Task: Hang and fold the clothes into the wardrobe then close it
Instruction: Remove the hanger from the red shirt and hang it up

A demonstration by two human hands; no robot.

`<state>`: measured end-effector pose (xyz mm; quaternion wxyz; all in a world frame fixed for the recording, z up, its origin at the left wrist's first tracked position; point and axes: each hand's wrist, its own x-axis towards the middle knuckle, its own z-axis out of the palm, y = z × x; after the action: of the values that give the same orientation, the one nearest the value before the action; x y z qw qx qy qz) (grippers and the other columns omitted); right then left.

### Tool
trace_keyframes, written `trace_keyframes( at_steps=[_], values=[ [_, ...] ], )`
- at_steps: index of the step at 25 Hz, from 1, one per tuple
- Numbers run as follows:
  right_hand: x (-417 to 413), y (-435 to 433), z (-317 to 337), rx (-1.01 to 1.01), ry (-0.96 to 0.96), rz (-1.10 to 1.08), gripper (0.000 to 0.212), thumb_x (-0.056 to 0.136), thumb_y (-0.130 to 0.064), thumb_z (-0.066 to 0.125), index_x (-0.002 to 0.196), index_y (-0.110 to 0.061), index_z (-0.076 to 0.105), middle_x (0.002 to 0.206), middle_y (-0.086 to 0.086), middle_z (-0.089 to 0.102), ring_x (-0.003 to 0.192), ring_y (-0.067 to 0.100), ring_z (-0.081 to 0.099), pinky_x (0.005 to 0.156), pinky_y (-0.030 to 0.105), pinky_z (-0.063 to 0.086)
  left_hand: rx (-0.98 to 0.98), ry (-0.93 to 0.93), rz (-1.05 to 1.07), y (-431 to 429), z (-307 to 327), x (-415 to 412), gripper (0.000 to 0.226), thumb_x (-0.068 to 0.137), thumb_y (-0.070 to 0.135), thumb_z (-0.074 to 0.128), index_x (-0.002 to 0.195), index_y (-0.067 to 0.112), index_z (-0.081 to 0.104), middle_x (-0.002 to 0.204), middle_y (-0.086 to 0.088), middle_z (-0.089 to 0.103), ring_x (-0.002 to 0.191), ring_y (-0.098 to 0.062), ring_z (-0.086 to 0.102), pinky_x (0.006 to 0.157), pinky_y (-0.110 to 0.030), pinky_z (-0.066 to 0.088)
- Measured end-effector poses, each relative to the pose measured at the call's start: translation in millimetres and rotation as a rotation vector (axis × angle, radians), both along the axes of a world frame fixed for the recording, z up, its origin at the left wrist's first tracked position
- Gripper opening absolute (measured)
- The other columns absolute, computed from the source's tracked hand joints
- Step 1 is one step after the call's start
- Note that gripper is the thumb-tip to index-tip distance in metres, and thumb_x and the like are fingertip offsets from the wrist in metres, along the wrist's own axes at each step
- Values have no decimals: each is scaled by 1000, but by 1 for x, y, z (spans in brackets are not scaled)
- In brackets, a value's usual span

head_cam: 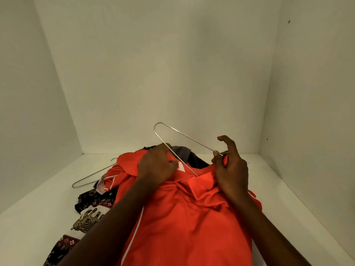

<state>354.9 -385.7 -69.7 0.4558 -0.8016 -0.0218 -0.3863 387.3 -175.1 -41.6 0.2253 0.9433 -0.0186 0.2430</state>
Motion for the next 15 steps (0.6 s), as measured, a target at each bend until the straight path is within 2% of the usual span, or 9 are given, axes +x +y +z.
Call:
trace_keyframes(
  at_steps=[1, 2, 4, 5, 6, 8, 9, 12, 15],
  values=[
    [-1, -4, -3, -63, 19, -14, 50, 97, -21, 59, 136, -48, 45, 84, -7, 70, 76, 22, 68, 70, 35, 53, -265, -7, -15, 8, 5, -3, 22, 86, 33, 67, 105, 22, 69, 100, -4, 76, 90, -24, 73, 82, -35, 59],
    [-2, -7, -6, -133, 33, -23, 51, 96, -22, 60, 137, -49, 44, 90, -9, 69, 81, 22, 68, 71, 35, 52, -651, 10, -38, 17, 9, -6, 8, 92, 19, 61, 93, 14, 68, 91, -9, 75, 76, -25, 73, 73, -36, 63],
    [-2, -11, -11, -231, 52, -19, 46, 97, -35, 61, 137, -49, 44, 97, -11, 66, 89, 19, 67, 71, 32, 49, -1363, 158, -113, 37, 13, -15, 24, 93, 0, 44, 77, 6, 60, 85, -17, 70, 67, -25, 69, 59, -32, 63],
    [-2, -11, -12, -252, 53, -17, 43, 97, -46, 60, 137, -49, 44, 98, -12, 65, 89, 16, 66, 70, 31, 47, -1578, 238, -166, 49, 12, -16, 27, 92, 0, 42, 74, 6, 61, 85, -16, 69, 69, -24, 68, 60, -31, 62],
    [-1, -8, -11, -273, 44, -23, 42, 96, -57, 56, 136, -49, 46, 98, -12, 65, 88, 14, 65, 68, 30, 46, -1683, 298, -190, 57, 11, -16, 26, 93, 6, 45, 74, 7, 63, 85, -13, 69, 71, -23, 68, 64, -31, 61],
    [1, -2, -12, -326, -8, -51, 42, 96, -69, 44, 133, -48, 48, 96, -13, 65, 85, 13, 66, 64, 28, 45, -1717, 309, -201, 64, 10, -15, 12, 92, 20, 63, 84, 11, 64, 86, -10, 68, 75, -22, 66, 71, -32, 57],
    [2, 1, -12, -350, -31, -59, 43, 96, -70, 38, 131, -48, 49, 95, -12, 65, 84, 13, 66, 63, 27, 45, -1670, 242, -139, 65, 11, -14, 11, 89, 20, 72, 88, 12, 64, 86, -11, 67, 76, -23, 64, 68, -32, 56],
    [3, 2, -13, -390, -62, -39, 42, 96, -67, 35, 128, -46, 52, 93, -10, 63, 81, 14, 66, 62, 29, 51, -1397, -1, 10, 67, 19, -19, 24, 83, 1, 78, 84, 14, 58, 84, -13, 64, 73, -24, 62, 61, -31, 54],
    [4, 5, -8, -433, -88, -26, 40, 95, -66, 41, 126, -44, 55, 94, -10, 63, 81, 14, 65, 63, 32, 53, -1137, -69, -53, 77, 29, -26, 30, 80, -3, 80, 98, 17, 67, 92, -17, 74, 74, -25, 68, 73, -39, 58]
  ],
)
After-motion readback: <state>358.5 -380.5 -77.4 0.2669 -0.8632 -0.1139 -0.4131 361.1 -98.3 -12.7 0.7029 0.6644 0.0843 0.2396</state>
